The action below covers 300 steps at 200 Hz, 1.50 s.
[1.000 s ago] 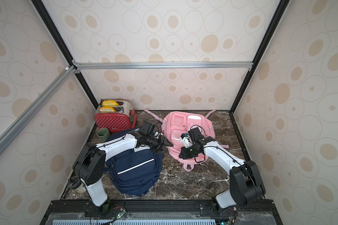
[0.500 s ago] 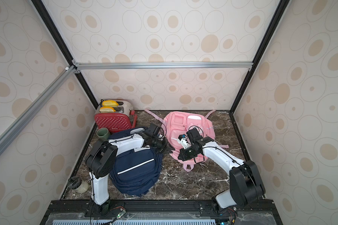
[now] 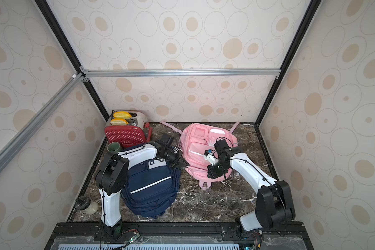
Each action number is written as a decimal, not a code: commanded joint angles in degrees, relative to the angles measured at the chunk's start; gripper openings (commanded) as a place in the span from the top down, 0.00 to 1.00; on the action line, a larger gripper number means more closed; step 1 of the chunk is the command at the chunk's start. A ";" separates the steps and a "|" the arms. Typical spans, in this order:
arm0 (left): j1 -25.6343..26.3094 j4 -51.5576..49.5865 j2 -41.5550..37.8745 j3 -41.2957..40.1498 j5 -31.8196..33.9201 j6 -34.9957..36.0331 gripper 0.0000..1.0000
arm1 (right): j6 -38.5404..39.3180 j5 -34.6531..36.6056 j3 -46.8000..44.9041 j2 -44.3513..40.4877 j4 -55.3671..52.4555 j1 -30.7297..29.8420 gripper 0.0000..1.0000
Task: Zip up the backpack
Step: Zip the zipper on the backpack.
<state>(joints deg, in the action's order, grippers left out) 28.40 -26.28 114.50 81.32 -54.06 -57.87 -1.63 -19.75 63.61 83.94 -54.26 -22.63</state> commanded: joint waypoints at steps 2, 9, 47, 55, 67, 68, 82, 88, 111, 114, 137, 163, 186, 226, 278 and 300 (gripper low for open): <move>-4.53 -4.89 -3.00 2.22 0.85 6.28 1.00 | 5.69 7.55 2.80 1.72 -10.05 2.11 1.00; -5.36 -4.57 -3.26 2.10 0.51 6.27 1.00 | 6.02 9.39 2.87 1.72 -9.80 2.31 1.00; -10.42 -5.71 -4.63 3.41 -1.29 7.99 1.00 | 6.90 19.15 3.23 2.68 -9.65 7.19 1.00; -11.48 -6.38 -4.80 4.10 -1.14 8.51 1.00 | 6.65 20.31 3.36 2.72 -9.62 8.43 1.00; -12.79 -6.10 -5.07 4.46 -1.17 8.27 1.00 | 6.63 22.51 3.53 2.80 -9.49 10.54 1.00; -12.86 -6.04 -5.12 4.46 -1.24 8.11 1.00 | 6.63 22.71 3.58 2.81 -9.43 10.61 1.00; -13.91 -5.21 -5.34 4.32 -1.40 7.82 1.00 | 6.27 24.44 4.95 3.41 -9.66 11.21 1.00; -14.12 -5.26 -5.14 4.44 -1.47 8.06 1.00 | 6.28 23.62 6.45 3.90 -10.51 11.21 1.00; -14.36 -8.46 -3.61 5.83 -1.68 11.01 1.00 | 6.85 25.07 9.56 4.77 -10.56 11.25 1.00; -14.52 -8.90 -3.51 5.93 -1.54 11.55 1.00 | 7.11 26.21 9.80 4.89 -10.60 11.33 1.00; -17.51 -14.19 -2.93 5.64 0.33 15.93 1.00 | 9.53 31.12 12.49 5.60 -12.82 15.14 1.00; -21.57 -18.74 -2.32 6.40 3.35 20.27 1.00 | 9.86 32.21 13.02 4.93 -12.34 18.45 1.00; -20.04 -18.36 -0.62 9.25 3.43 19.24 1.00 | 7.41 21.21 15.32 6.56 -13.76 17.11 1.00; -16.59 -13.67 0.09 15.11 5.36 11.91 1.00 | 1.92 4.50 13.10 6.24 -6.47 2.32 1.00; -15.52 -14.45 -5.83 13.81 5.76 9.82 0.61 | 1.55 -7.46 11.51 6.06 -4.87 0.30 1.00; -12.67 -12.47 -10.03 10.36 5.57 6.73 0.59 | 0.15 -10.21 11.45 6.19 -3.18 0.22 1.00</move>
<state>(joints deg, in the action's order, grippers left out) 12.25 -39.90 111.02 93.47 -49.08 -47.86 0.43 -24.34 75.00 90.59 -57.74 -22.20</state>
